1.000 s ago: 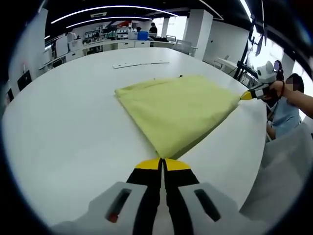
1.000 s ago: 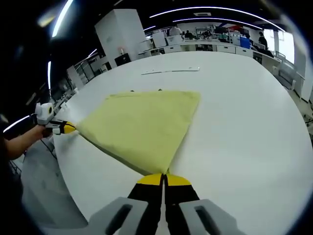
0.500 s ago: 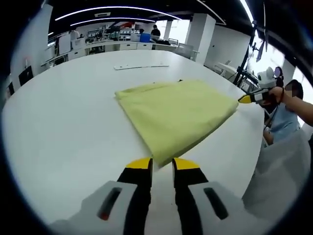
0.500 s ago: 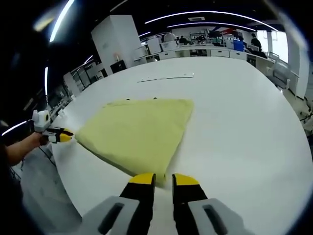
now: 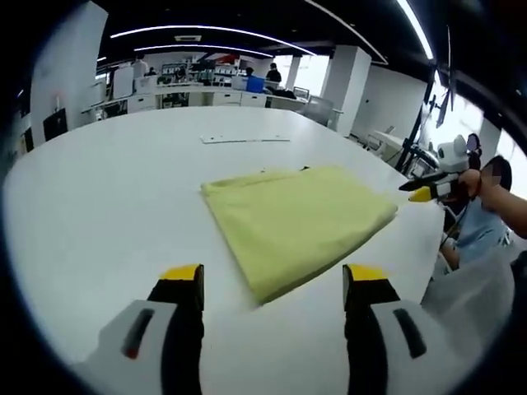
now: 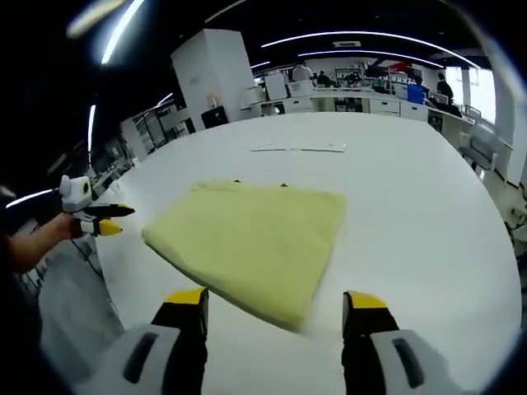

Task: Fold the garment on the visible template until the final outline fits inside the template.

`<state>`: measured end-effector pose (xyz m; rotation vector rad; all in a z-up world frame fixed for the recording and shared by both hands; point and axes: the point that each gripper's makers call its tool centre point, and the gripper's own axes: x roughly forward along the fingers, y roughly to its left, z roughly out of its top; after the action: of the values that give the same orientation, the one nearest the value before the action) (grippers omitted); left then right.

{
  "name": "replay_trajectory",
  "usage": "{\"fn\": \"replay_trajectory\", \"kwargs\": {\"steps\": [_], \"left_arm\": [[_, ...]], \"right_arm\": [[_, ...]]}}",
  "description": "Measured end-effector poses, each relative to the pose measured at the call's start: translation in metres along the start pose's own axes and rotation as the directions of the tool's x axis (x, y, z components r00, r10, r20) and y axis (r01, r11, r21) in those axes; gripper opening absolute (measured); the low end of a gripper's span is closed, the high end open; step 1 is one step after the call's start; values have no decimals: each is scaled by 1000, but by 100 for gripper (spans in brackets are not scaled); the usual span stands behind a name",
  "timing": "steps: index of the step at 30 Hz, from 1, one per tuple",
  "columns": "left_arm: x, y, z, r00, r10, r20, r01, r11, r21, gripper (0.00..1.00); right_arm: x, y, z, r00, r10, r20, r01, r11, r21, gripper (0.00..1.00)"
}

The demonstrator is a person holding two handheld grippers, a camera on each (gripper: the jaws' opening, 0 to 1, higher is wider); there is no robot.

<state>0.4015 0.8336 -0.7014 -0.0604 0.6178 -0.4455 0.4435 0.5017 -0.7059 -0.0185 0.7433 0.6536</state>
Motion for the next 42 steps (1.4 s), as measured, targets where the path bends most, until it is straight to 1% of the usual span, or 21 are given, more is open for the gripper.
{"fn": "replay_trajectory", "kwargs": {"steps": [2, 4, 7, 10, 11, 14, 15, 16, 19, 20, 22, 26, 28, 30, 34, 36, 38, 40, 42], "left_arm": [[-6, -3, 3, 1000, 10, 3, -10, 1000, 0, 77], [-11, -6, 6, 1000, 12, 2, -12, 1000, 14, 80], [-20, -12, 7, 1000, 10, -13, -10, 999, 33, 83], [-29, -15, 8, 1000, 21, -21, -20, 999, 42, 88], [-34, -16, 9, 999, 23, -24, -22, 999, 42, 90], [-43, -16, 12, 999, 32, -7, -32, 999, 30, 95], [-46, -17, 15, 999, 32, 10, -33, 999, 21, 96], [-49, -18, 15, 999, 30, 12, -31, 999, 16, 97], [-54, -19, 13, 999, 34, 3, -34, 999, 13, 97], [-57, -18, 12, 999, 42, -5, -42, 999, 17, 98], [-60, -14, 11, 998, 61, 2, -61, 998, 13, 99], [-64, -13, 10, 998, 64, 25, -63, 998, -32, 99], [-65, -13, 8, 998, 66, 22, -65, 998, -26, 99], [-66, -13, 3, 997, 75, 1, -75, 997, 8, 99], [-67, -14, -3, 995, 92, -23, -91, 995, 46, 99], [-68, -16, -2, 996, 90, -7, -89, 995, 54, 99], [-71, -17, 0, 996, 87, 14, -87, 995, 40, 99], [-72, -16, 10, 994, 84, 77, -83, 996, -12, 99], [-76, -14, 14, 990, 80, 114, -75, 996, -47, 98]], "right_arm": [[-4, 7, 5, 1000, 9, 6, -9, 1000, -15, 78], [-10, 14, 8, 1000, 17, 6, -17, 1000, -26, 83], [-17, 24, 9, 999, 32, -2, -32, 998, -53, 86], [-25, 30, 11, 1000, 27, -6, -27, 997, -74, 90], [-29, 33, 14, 1000, 26, 3, -25, 996, -87, 92], [-37, 39, 19, 999, 28, 20, -26, 995, -93, 96], [-40, 42, 21, 999, 32, 23, -30, 995, -93, 96], [-42, 44, 22, 999, 34, 26, -32, 995, -97, 97], [-51, 48, 23, 999, 32, 30, -29, 993, -112, 100], [-54, 49, 22, 999, 28, 31, -24, 993, -116, 100], [-58, 49, 20, 999, 18, 31, -14, 993, -121, 100], [-62, 50, 16, 999, 16, 34, -12, 993, -117, 100], [-63, 48, 16, 999, 13, 45, -8, 994, -113, 100], [-63, 47, 16, 999, 10, 48, -5, 995, -105, 100], [-66, 47, 15, 999, -8, 52, 15, 991, -133, 100], [-66, 48, 13, 999, -7, 53, 14, 990, -139, 100], [-67, 49, 12, 999, -3, 53, 10, 990, -140, 100], [-67, 49, 12, 998, -10, 59, 18, 990, -143, 100], [-68, 49, 12, 998, -10, 62, 19, 990, -142, 100]]}}
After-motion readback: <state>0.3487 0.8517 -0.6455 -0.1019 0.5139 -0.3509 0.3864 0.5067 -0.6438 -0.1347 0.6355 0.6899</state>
